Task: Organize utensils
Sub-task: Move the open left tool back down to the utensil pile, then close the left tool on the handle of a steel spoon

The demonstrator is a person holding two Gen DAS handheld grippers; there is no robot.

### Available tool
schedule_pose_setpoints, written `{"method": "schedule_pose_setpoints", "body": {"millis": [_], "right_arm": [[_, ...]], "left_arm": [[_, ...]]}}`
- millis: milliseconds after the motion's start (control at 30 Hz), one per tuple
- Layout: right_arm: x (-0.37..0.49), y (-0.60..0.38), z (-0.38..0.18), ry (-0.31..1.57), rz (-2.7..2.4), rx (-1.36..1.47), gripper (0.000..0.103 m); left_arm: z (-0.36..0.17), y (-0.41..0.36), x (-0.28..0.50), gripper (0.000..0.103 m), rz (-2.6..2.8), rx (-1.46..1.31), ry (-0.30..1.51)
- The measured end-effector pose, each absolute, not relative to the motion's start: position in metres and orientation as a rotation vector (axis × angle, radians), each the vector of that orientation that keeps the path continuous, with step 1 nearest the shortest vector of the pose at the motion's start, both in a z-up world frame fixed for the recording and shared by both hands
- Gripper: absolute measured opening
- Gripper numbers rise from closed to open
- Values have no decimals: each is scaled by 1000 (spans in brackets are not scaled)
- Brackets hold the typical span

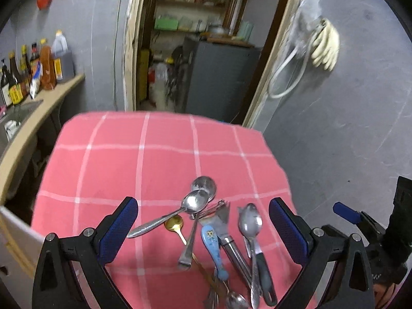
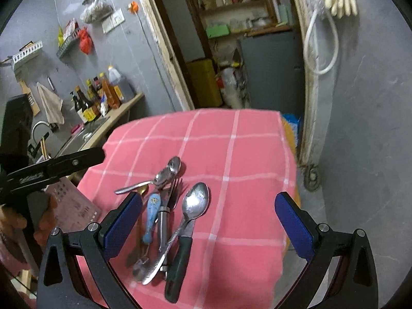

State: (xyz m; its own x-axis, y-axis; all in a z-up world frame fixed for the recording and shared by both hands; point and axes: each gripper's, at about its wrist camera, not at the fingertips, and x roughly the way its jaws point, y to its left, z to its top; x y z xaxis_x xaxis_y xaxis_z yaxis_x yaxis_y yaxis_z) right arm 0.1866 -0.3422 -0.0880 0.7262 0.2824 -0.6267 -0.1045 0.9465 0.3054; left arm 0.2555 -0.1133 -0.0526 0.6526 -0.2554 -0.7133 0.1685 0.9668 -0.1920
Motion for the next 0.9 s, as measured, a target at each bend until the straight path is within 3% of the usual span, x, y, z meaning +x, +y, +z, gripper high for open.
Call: {"method": "schedule_pose_setpoints", "body": {"millis": [67,133,333,433,633,767,900], "right_arm": [[199,-339,-100,750,239,261,94],[210,-335,-112,775,254,264,79],[233,-324,-137,824,300,273,58],[242,-317,-147,846,315,276,48],[253,-313,-161,876,329,283,35],[259,-313,-167,886,344,294,32],[266,-311,-172,899,376,314,32]], "left_arm": [[-67,-115,270,92,-239,-120,867],[-79,-118,279,82,-237,-118,903],[-109,-125,302,70,-247,-98,983],[-119,-130,311,68,-251,-77,1012],[-134,-141,328,59,-255,-9,1058],[-137,-141,337,59,-261,-20,1070],[-144,-144,342,46,-247,10,1106]]}}
